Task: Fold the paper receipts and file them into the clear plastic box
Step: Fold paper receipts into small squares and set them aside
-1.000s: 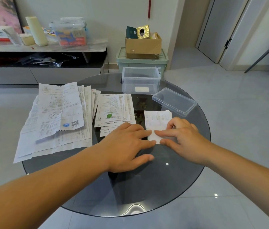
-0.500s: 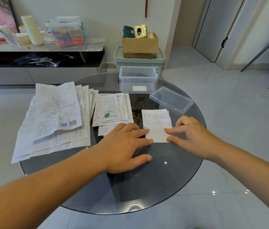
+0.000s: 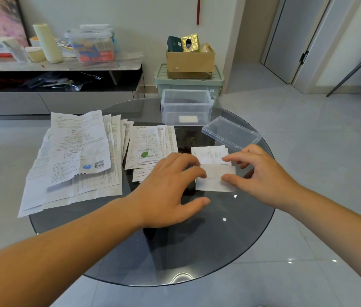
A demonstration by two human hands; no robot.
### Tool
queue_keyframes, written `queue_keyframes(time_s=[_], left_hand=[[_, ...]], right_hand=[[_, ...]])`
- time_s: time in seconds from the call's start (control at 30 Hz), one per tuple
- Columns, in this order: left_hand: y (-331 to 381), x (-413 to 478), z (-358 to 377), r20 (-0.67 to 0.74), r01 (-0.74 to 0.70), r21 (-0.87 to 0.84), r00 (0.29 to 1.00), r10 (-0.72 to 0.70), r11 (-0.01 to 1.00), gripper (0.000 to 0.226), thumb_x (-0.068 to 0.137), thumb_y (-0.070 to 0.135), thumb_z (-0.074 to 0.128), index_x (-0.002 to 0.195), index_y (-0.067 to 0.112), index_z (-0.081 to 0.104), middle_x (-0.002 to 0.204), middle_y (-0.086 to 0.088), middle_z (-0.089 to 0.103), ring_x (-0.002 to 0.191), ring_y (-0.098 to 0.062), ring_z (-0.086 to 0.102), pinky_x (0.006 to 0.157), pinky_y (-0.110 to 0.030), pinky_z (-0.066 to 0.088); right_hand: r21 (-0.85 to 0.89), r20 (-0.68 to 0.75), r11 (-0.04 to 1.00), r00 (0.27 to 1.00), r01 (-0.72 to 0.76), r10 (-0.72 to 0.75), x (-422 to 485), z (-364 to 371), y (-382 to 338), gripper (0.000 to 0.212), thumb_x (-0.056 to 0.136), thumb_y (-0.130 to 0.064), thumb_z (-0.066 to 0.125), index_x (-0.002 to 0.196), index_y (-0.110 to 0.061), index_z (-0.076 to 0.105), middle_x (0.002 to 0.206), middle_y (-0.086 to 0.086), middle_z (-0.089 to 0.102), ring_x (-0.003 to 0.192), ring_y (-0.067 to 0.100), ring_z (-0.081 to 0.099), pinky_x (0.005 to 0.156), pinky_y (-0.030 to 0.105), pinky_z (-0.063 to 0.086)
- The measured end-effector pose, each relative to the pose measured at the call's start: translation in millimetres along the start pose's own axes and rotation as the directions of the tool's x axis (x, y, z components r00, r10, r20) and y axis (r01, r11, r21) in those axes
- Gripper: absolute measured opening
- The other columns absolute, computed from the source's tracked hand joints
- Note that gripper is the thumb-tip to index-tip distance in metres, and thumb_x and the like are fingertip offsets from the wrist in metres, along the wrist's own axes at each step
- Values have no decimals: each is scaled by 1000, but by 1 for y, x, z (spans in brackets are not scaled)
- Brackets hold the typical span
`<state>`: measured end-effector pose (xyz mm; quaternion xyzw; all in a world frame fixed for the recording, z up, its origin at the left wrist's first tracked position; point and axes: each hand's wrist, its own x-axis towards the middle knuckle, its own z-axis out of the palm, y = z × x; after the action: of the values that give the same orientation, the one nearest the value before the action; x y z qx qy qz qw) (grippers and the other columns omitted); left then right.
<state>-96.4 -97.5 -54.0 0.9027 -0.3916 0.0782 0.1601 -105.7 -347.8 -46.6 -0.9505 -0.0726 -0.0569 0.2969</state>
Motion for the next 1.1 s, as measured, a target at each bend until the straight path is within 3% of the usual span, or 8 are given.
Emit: queue_keyframes(time_s=[0.3,0.43,0.57,0.7,0.83,1.0,1.1], left_hand=[[1,0,0,-87,46,18,995,-44,999,55,87,62,55,131,28,53,135,8,43,126,-12,36,106,-28,34],[-1,0,-7,-111,83,52,991,-77,995,49,88,60,52,124,25,53,123,8,51,113,-12,43,99,-30,40],[-21,-4,-28,-174,243,117,960,-221,963,42,94,56,44,119,24,57,117,6,59,109,-15,51,98,-36,42],[-53,-16,-48,-47,346,291,936,-348,892,34,96,51,47,117,29,62,126,6,62,128,-18,47,114,-42,25],[-73,-24,-50,-23,412,280,906,-423,867,33,97,46,54,126,32,60,139,5,59,146,-17,31,123,-44,8],[-81,-16,-51,100,423,343,872,-480,839,64,100,58,40,153,25,29,158,-2,38,154,-17,5,123,-50,-9],[-81,-13,-49,194,373,377,863,-466,848,69,98,63,36,155,26,22,162,-6,28,154,-17,5,121,-53,-14]], right_hand=[[-10,-34,1000,999,11,-12,-2,-1,-7,53,81,-41,78,130,-29,60,110,-12,48,100,10,54,80,16,48],[-11,-57,1000,998,17,-18,-2,-3,-7,50,82,-41,77,127,-27,62,104,-16,47,98,9,53,79,14,42],[-52,-132,995,987,82,-88,-2,-6,-17,41,83,-46,72,118,-27,65,103,-14,50,100,11,53,84,23,45],[-143,-148,953,946,268,-288,-5,7,-41,31,87,-52,66,105,-27,71,102,-14,58,101,8,49,91,32,38],[-238,-125,904,912,356,-392,1,25,-65,40,86,-61,51,100,-30,72,103,-16,63,106,10,50,90,30,25],[-389,44,836,914,388,-404,32,35,-102,38,96,-55,49,120,-31,67,123,-17,65,128,12,44,107,35,17],[-446,157,812,926,376,-343,58,46,-122,39,98,-52,48,130,-33,61,136,-11,59,140,13,33,114,40,11]])
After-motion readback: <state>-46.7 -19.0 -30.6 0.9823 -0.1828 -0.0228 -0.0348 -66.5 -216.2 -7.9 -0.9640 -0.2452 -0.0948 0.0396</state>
